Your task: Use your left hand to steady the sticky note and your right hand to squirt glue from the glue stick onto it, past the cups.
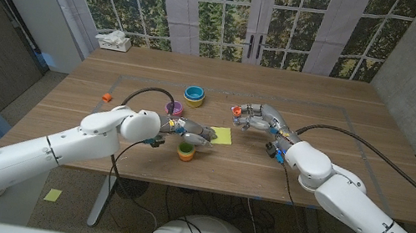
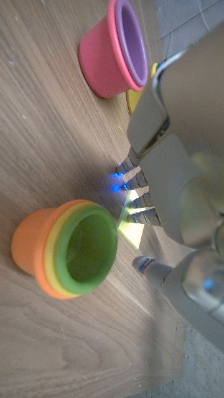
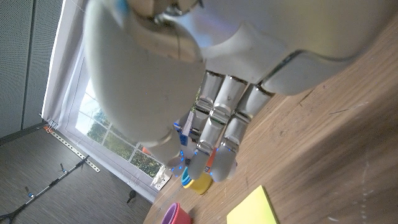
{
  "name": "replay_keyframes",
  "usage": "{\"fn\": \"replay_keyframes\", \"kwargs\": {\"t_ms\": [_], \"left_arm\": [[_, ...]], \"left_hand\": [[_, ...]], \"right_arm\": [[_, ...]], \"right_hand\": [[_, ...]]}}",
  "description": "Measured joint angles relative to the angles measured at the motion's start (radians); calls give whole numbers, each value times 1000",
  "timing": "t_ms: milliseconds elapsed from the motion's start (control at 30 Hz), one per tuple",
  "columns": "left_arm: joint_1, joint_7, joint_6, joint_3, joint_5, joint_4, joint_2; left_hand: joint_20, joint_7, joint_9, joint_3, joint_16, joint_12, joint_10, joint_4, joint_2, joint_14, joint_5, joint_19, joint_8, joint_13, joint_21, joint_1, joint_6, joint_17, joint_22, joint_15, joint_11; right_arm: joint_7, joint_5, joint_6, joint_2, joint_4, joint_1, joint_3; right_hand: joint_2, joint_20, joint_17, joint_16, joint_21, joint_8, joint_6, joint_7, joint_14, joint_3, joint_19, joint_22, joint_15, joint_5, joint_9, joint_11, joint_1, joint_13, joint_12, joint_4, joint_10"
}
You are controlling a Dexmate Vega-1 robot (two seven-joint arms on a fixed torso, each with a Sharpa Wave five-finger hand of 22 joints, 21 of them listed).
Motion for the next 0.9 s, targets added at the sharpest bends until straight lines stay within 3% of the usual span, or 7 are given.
{"fn": "replay_keyframes", "kwargs": {"t_ms": [333,433,700,733,900], "left_arm": [[-37,-43,31,37,34,4,-24],[-45,-93,66,46,71,7,-31],[-62,-104,70,59,80,16,-41],[-63,-104,70,60,80,17,-42],[-69,-118,73,63,88,23,-45]], "left_hand": [[5,9,5,-11,5,1,6,28,-6,1,0,-22,1,1,0,-6,-2,2,-1,5,6],[9,9,5,-15,5,3,9,32,-6,2,0,-25,5,1,0,-6,-2,2,-6,6,9],[10,9,5,-23,12,8,17,40,-6,7,0,-27,5,0,0,-6,-2,1,-3,11,12],[10,9,6,-23,13,8,18,40,-6,7,0,-27,5,0,0,-6,-1,1,-3,11,11],[10,9,6,-28,13,12,18,44,-6,7,0,-27,5,0,0,-6,-2,1,-3,11,11]], "right_arm": [[28,29,1,7,27,26,-7],[42,49,-8,10,38,38,-8],[79,104,-43,15,51,53,-11],[84,111,-46,29,85,85,-19],[100,142,-61,37,105,99,-23]], "right_hand": [[0,3,-1,-2,0,-2,0,0,2,0,4,-2,1,5,0,0,0,0,0,0,0],[0,-4,0,-2,0,-3,0,0,2,0,11,0,1,5,-1,0,0,0,0,0,0],[0,-4,0,-2,0,-6,0,0,2,-1,11,1,1,5,5,0,0,0,0,-1,0],[0,-4,0,-2,0,-6,0,0,1,-1,11,1,2,5,5,0,0,0,0,-1,0],[0,-4,0,-2,0,-8,0,0,2,-1,11,1,2,5,5,0,0,0,0,-1,0]]}}
